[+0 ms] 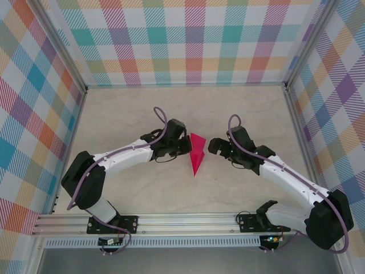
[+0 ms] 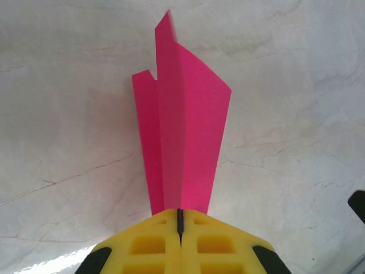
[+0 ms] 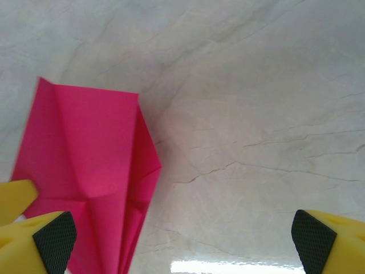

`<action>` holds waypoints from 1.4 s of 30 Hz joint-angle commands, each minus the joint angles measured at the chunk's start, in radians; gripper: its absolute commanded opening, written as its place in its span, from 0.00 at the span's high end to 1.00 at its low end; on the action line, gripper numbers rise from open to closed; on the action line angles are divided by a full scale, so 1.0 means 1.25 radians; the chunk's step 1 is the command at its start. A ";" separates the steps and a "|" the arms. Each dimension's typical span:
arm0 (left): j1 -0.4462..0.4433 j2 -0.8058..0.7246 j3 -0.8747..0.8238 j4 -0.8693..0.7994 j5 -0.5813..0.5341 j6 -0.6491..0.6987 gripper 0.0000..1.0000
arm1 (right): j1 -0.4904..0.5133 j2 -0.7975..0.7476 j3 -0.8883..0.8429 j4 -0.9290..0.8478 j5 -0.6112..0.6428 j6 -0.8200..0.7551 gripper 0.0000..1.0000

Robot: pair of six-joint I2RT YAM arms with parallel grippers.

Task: Fold a paper plane with a square sheet of paper (pick it up from the middle)
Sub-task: Move a paper plane to the center of the table.

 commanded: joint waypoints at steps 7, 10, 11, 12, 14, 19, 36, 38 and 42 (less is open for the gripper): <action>0.051 0.029 -0.144 0.269 0.086 -0.068 1.00 | -0.006 0.062 -0.014 0.099 -0.174 0.032 0.10; 0.056 0.026 -0.183 0.288 0.073 -0.081 1.00 | -0.006 0.107 -0.004 0.122 -0.229 0.032 0.18; 0.058 0.025 -0.196 0.292 0.062 -0.087 1.00 | -0.002 0.122 -0.002 0.131 -0.243 0.034 0.21; 0.062 0.021 -0.211 0.295 0.050 -0.095 1.00 | 0.000 0.134 0.001 0.135 -0.251 0.036 0.22; 0.070 0.015 -0.244 0.314 0.037 -0.108 1.00 | 0.011 0.157 0.006 0.141 -0.260 0.038 0.26; 0.088 -0.001 -0.304 0.360 0.033 -0.137 1.00 | 0.053 0.214 0.035 0.140 -0.265 0.037 0.36; 0.089 0.005 -0.303 0.353 0.048 -0.127 1.00 | 0.190 0.410 0.190 0.048 -0.159 0.007 0.52; 0.089 0.004 -0.303 0.353 0.049 -0.126 1.00 | 0.194 0.428 0.203 0.036 -0.151 0.006 0.54; 0.089 0.004 -0.301 0.351 0.053 -0.124 1.00 | 0.200 0.455 0.228 0.009 -0.129 0.009 0.54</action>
